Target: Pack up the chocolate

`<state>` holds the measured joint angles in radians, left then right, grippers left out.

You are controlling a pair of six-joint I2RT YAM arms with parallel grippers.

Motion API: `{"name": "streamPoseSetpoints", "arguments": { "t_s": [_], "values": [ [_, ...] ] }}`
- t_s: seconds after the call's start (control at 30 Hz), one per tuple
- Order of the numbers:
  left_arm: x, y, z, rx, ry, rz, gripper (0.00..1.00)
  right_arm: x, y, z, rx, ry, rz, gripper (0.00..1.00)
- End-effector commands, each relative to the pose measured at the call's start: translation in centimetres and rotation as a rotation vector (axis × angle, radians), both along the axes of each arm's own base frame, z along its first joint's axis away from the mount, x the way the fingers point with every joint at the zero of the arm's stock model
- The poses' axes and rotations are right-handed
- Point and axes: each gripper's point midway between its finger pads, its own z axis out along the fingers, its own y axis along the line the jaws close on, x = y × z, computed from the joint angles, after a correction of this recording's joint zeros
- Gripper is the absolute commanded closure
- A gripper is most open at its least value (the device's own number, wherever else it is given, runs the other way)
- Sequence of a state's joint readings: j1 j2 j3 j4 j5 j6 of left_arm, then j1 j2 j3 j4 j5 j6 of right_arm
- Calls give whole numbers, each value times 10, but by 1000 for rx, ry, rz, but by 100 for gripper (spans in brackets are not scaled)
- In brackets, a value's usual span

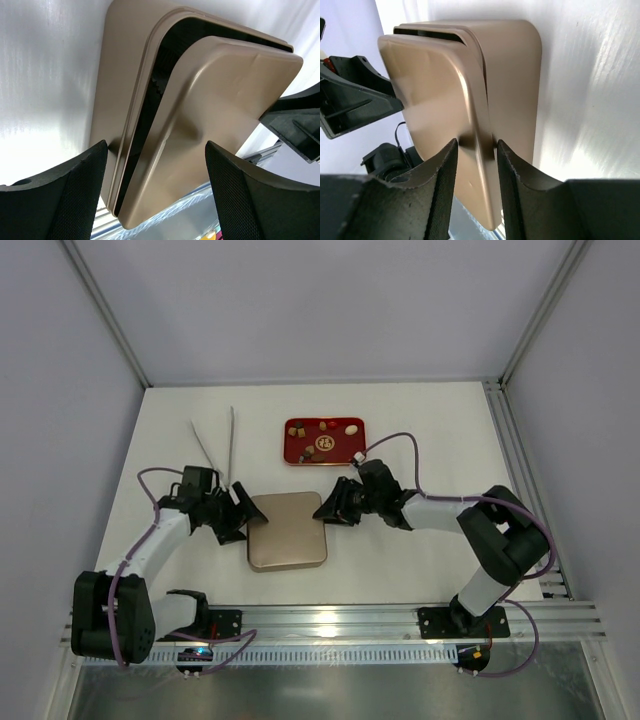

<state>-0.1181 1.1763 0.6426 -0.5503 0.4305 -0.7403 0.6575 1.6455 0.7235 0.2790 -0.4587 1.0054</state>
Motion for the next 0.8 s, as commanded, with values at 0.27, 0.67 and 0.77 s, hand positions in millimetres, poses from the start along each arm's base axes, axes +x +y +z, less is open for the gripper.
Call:
{"name": "streamPoseSetpoints", "arguments": {
  "t_s": [0.27,0.67,0.77],
  "values": [
    [2,-14,3,-41,-23,-19,23,22,1,14,-86,-76,-20,57],
    [-4,-25,3,-51,-20,-25,23,28,4,22,-184,-116,-9,53],
    [-4,-27,4,-55,-21,-27,23,31,6,22,-205,-121,-3,52]
  ]
}}
